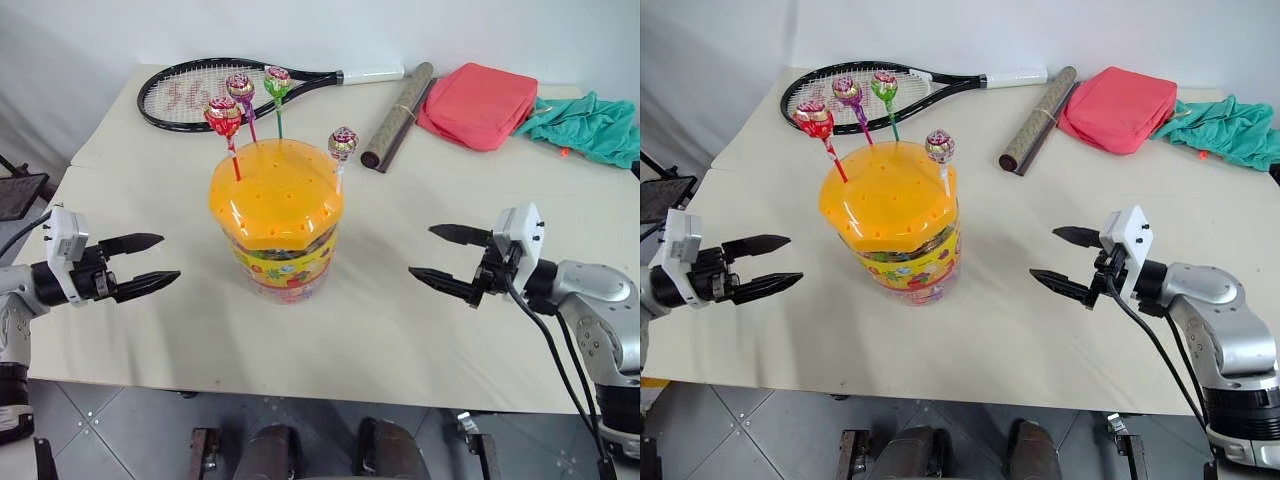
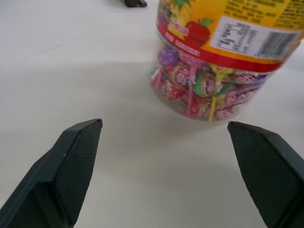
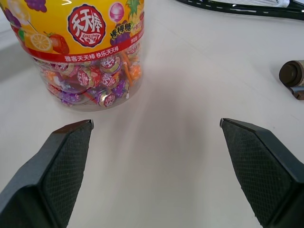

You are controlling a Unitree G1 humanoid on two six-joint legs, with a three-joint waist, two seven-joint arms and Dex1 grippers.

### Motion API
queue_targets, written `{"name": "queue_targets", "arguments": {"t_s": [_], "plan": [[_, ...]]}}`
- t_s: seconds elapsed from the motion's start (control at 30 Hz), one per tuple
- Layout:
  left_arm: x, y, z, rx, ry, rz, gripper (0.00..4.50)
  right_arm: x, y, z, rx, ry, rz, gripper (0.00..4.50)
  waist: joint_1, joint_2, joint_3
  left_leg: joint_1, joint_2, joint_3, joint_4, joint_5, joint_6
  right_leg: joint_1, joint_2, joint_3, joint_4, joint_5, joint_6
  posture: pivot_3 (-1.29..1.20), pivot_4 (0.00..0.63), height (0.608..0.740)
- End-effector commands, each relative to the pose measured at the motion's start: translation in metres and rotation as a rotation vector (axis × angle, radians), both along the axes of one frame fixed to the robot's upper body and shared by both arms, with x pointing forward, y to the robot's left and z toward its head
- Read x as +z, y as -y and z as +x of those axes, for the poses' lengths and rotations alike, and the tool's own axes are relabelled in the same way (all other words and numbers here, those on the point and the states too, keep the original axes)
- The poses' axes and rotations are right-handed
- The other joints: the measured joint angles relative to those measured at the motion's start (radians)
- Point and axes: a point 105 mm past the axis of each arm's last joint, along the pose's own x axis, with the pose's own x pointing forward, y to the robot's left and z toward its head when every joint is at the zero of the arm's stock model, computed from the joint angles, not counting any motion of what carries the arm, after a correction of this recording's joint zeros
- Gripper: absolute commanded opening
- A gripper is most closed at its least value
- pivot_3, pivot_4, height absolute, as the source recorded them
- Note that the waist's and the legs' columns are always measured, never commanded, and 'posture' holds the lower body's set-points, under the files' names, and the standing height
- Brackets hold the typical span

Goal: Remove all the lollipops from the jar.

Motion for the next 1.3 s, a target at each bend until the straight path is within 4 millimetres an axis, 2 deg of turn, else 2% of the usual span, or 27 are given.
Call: {"name": "queue_targets", "arguments": {"t_s": [0.03,0.2,0.3,0.47,0.53,0.67,0.83,0.97,1.3], "plan": [[0.013,-0.001,-0.006,-0.005,0.064,0.006,4.50,0.010,0.001,0.000,0.015,0.032,-0.009,4.48,0.000,0.000,0.000,0.000,0.000,0.000,0.000,0.000,0.000,0.000,0.000,0.000,0.000,0.000,0.000,0.00,0.150,0.740],[0.025,-0.004,-0.010,0.064,0.067,-0.017,4.50,0.015,-0.003,0.004,0.040,0.040,-0.002,4.48,0.000,0.000,0.000,0.000,0.000,-0.001,0.001,0.000,0.000,0.000,0.000,0.001,0.001,0.000,0.000,0.00,0.150,0.740],[0.041,-0.008,-0.016,0.095,0.109,0.000,4.50,0.029,-0.008,0.002,0.079,0.054,0.022,4.48,-0.001,0.000,0.000,0.000,0.000,-0.003,0.001,0.000,0.000,-0.001,0.000,0.003,0.001,0.000,0.000,0.00,0.150,0.740],[0.069,-0.006,-0.034,0.048,0.154,-0.024,4.50,0.046,-0.012,-0.013,0.184,0.057,0.030,4.48,0.001,0.000,0.000,0.000,0.001,-0.006,0.001,0.000,0.000,-0.001,0.000,0.004,0.002,0.000,0.000,0.00,0.150,0.740],[0.087,0.002,-0.039,0.023,0.211,-0.026,4.50,0.054,-0.014,-0.026,0.253,0.050,0.032,4.48,0.003,0.000,0.000,0.000,0.001,-0.006,0.002,0.000,0.000,-0.001,0.000,0.006,0.002,0.000,0.000,0.00,0.150,0.740],[0.109,0.026,-0.045,-0.068,0.283,-0.031,4.50,0.074,-0.015,-0.039,0.322,0.062,0.057,4.48,0.004,0.000,0.000,0.000,0.001,-0.007,0.004,0.000,0.001,0.000,0.000,0.008,0.003,0.000,0.000,0.00,0.150,0.740],[0.123,0.055,-0.041,-0.193,0.338,-0.060,4.50,0.095,-0.019,-0.045,0.356,0.099,0.091,4.48,0.002,-0.001,0.000,0.000,0.001,-0.006,0.008,0.000,0.001,0.000,0.001,0.011,0.004,0.000,0.000,0.00,0.150,0.740],[0.130,0.081,-0.027,-0.303,0.358,-0.095,4.50,0.115,-0.024,-0.050,0.369,0.174,0.166,4.48,0.006,-0.001,0.000,0.000,0.000,-0.006,0.011,0.000,0.001,0.000,0.001,0.013,0.006,0.000,0.000,0.00,0.150,0.740],[0.138,0.125,0.003,-0.538,0.384,-0.141,4.50,0.114,-0.024,-0.060,0.302,0.202,0.169,4.48,0.009,-0.002,0.000,-0.003,-0.001,-0.003,0.014,-0.001,0.001,0.000,0.003,0.014,0.006,0.000,0.000,0.00,0.150,0.740]]}}
